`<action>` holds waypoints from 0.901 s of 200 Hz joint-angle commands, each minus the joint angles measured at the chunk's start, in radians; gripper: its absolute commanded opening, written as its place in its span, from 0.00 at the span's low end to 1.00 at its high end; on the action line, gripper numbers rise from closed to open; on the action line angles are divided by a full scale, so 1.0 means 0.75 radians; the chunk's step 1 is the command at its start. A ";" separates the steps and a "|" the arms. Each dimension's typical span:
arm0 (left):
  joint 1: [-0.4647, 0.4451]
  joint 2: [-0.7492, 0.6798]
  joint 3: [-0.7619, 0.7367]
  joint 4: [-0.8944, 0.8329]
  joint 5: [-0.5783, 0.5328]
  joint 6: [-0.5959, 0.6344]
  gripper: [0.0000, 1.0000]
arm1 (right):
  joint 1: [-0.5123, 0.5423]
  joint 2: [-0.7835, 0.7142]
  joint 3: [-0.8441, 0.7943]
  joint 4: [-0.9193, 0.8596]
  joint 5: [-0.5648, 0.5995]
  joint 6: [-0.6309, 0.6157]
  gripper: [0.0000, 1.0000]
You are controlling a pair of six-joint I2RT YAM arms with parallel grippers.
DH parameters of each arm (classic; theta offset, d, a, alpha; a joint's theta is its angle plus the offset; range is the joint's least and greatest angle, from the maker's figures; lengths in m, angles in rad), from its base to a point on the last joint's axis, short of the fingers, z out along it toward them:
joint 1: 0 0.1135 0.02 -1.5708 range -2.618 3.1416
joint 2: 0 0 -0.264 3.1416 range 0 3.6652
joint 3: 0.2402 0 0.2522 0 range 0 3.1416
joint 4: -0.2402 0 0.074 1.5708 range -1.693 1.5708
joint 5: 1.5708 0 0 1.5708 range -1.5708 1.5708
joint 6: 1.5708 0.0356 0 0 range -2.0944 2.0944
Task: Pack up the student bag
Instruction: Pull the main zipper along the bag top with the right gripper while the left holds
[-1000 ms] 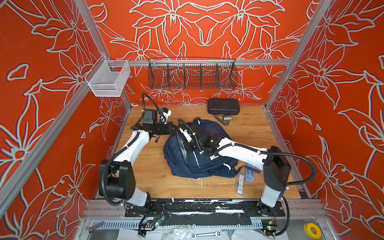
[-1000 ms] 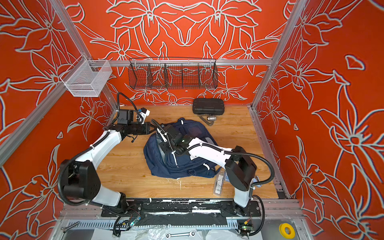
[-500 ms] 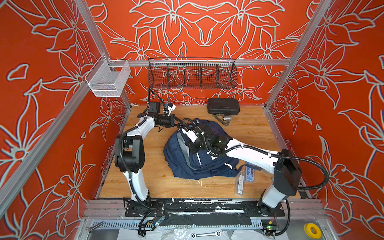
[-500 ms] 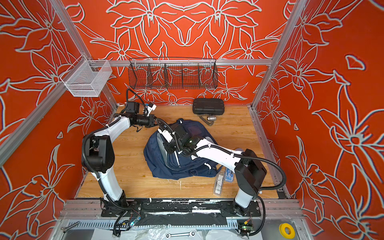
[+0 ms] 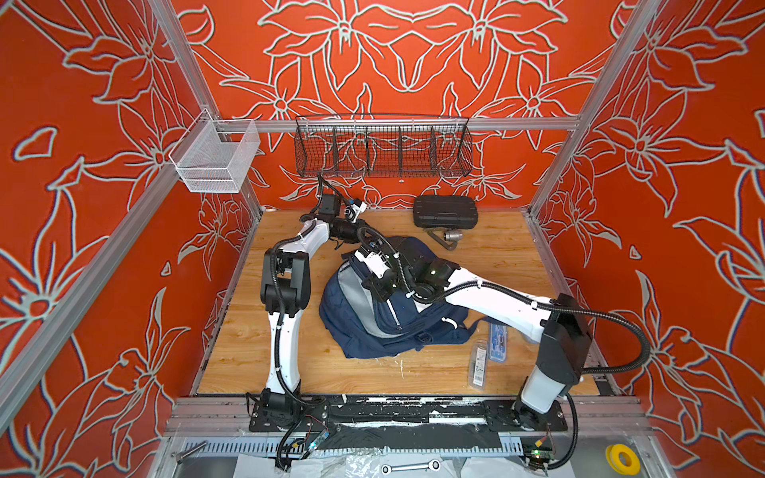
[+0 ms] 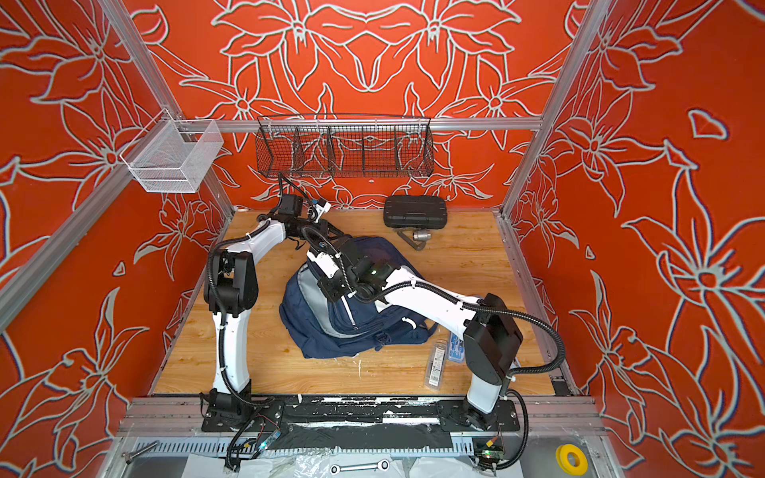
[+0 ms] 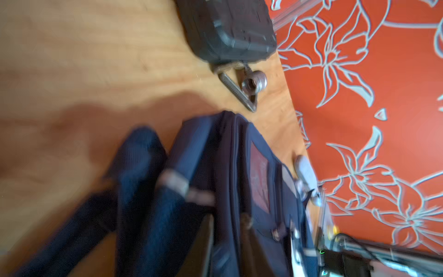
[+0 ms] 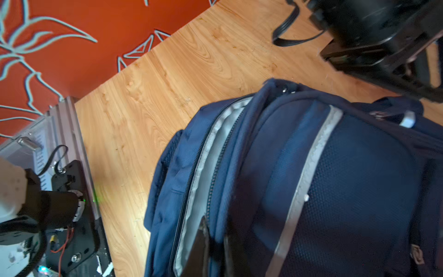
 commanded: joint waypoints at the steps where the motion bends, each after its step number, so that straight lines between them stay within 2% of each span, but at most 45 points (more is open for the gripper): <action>1: 0.024 -0.111 0.050 -0.012 -0.184 0.063 0.47 | 0.011 0.003 0.060 -0.003 -0.028 0.133 0.00; 6: 0.029 -0.142 0.041 -0.025 -0.230 0.065 0.57 | -0.002 0.002 0.053 0.006 -0.015 0.159 0.00; 18: 0.049 -0.216 0.020 -0.052 -0.312 0.056 0.70 | -0.029 -0.001 0.030 0.038 0.002 0.215 0.00; 45: 0.120 -0.356 -0.004 -0.185 -0.450 0.001 0.82 | -0.080 0.026 0.024 0.070 0.015 0.319 0.00; 61: 0.170 -0.476 -0.103 -0.233 -0.539 -0.045 0.83 | -0.109 0.063 0.045 0.081 0.020 0.368 0.00; 102: 0.257 -0.862 -0.540 -0.305 -0.720 -0.136 0.84 | -0.182 0.203 0.184 0.101 0.006 0.425 0.00; 122: 0.256 -1.032 -0.773 -0.323 -0.669 -0.208 0.82 | -0.201 0.279 0.279 0.094 -0.009 0.409 0.00; 149: 0.234 -1.234 -1.105 -0.234 -0.626 -0.321 0.78 | -0.217 0.392 0.430 0.053 -0.058 0.380 0.00; 163: 0.222 -1.286 -1.227 -0.170 -0.602 -0.356 0.75 | -0.216 0.457 0.516 0.014 -0.088 0.375 0.00; 180: 0.184 -1.282 -1.286 -0.125 -0.571 -0.391 0.73 | -0.216 0.510 0.588 -0.016 -0.104 0.381 0.00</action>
